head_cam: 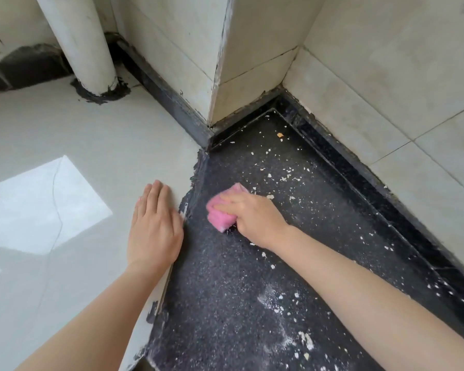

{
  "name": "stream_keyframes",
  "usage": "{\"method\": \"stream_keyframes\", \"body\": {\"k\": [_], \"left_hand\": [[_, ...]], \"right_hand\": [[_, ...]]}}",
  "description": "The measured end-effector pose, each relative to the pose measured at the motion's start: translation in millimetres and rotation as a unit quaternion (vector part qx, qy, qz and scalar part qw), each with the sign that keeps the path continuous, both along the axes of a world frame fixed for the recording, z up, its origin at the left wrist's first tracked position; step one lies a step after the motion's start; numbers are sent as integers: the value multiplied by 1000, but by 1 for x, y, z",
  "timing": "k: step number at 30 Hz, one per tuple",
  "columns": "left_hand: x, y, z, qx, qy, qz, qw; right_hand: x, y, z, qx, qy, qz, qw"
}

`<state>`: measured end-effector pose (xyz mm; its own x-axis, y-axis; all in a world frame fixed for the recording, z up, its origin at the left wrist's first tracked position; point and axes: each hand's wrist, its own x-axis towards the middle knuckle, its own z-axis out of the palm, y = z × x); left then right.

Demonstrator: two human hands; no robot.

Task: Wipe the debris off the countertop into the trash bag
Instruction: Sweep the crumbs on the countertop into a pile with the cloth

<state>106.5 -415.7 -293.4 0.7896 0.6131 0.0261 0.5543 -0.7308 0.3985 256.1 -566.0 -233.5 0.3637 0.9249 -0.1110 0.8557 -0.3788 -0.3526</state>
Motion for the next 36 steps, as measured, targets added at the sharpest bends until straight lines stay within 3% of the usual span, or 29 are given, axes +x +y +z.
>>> {"method": "stream_keyframes", "body": {"k": [4, 9, 14, 17, 23, 25, 29, 32, 36], "left_hand": [[0, 0, 2, 3, -5, -1, 1000], [0, 0, 3, -3, -4, -2, 1000], [2, 0, 4, -7, 5, -1, 1000], [1, 0, 5, -15, -2, 1, 1000], [-1, 0, 9, -26, -6, -2, 1000], [-1, -2, 11, -34, -3, -1, 999], [-1, -4, 14, -40, 2, 0, 999], [3, -3, 18, -59, -18, 9, 998], [35, 1, 22, -66, -51, -30, 996]], "right_hand": [[-22, -90, 14, -80, -35, 60, 994], [-30, -98, 64, -319, 47, 88, 942], [2, 6, 77, -109, 79, -34, 990], [5, 59, 47, -104, 23, -48, 993], [-46, -16, 4, -12, -61, 20, 998], [-64, -65, 6, -35, -63, 69, 995], [-74, -127, 35, -175, -12, 124, 977], [-52, -123, 60, -190, 38, 71, 979], [9, -59, 83, -118, 48, -57, 990]]}}
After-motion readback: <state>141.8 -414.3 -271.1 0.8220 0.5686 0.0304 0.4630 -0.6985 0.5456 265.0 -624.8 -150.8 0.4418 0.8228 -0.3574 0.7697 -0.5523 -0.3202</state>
